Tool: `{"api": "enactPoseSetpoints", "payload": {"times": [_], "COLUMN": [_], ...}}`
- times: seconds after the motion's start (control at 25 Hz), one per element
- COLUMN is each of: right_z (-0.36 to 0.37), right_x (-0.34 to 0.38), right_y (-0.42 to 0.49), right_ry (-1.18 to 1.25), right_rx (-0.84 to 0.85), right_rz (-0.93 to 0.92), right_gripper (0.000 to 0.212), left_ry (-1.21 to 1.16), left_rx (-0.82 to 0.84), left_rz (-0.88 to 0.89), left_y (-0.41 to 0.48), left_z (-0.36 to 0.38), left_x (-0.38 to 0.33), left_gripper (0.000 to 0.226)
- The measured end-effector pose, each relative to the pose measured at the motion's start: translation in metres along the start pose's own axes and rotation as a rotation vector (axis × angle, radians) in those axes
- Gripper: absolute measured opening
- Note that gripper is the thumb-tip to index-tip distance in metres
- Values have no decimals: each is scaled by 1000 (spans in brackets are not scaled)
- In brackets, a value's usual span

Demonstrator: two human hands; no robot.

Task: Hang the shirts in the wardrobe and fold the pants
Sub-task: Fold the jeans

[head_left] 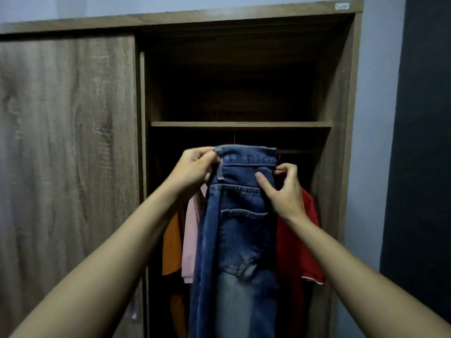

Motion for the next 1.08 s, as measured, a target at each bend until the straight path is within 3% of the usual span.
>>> {"api": "enactPoseSetpoints", "payload": {"times": [0.08, 0.16, 0.28, 0.36, 0.44, 0.52, 0.64, 0.76, 0.88, 0.96, 1.08], "right_z": [7, 22, 30, 36, 41, 36, 20, 26, 34, 37, 37], "right_x": [-7, 1, 19, 27, 37, 48, 23, -38, -63, -67, -69], "right_y": [-5, -6, -5, -9, -11, -15, -30, -94, -134, -129, -116], "right_ry": [67, -11, -75, -71, -7, 114, 262, 72, -100, -126, 53], "right_rx": [68, 158, 51, 36, 141, 227, 159, 193, 151, 168, 291], "right_rz": [63, 38, -15, -40, -68, -91, -48, 30, -89, -102, -34], "right_gripper": [63, 46, 47, 42, 36, 49, 69, 76, 45, 41, 45], "left_ry": [-57, -59, -118, 105, 370, 360, 319, 359, 392, 427, 301], "left_rx": [46, 1, -123, -217, -403, -438, -504, -590, -604, -576, -441], "left_rz": [-38, -50, -90, -27, 12, 92, 295, 375, 374, 375, 395], "left_y": [2, -4, -26, -34, -26, -14, -8, -6, 1, 4, 13], "left_z": [-12, -23, -28, -36, -60, -71, -68, -73, -82, -92, -104], "left_x": [-1, 2, 8, 13, 13, 2, -35, -54, -57, -57, -64], "left_gripper": [27, 26, 28, 42, 46, 34, 37, 43, 47, 41, 20]}}
Point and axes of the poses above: each hand's wrist, its own y-axis towards the middle knuckle, its own z-axis out of the palm, x = y × z, the point moved 8 cm from there along y, towards the middle knuckle, and after that the axes turned 6 degrees about -x, right-handed, at the moved point
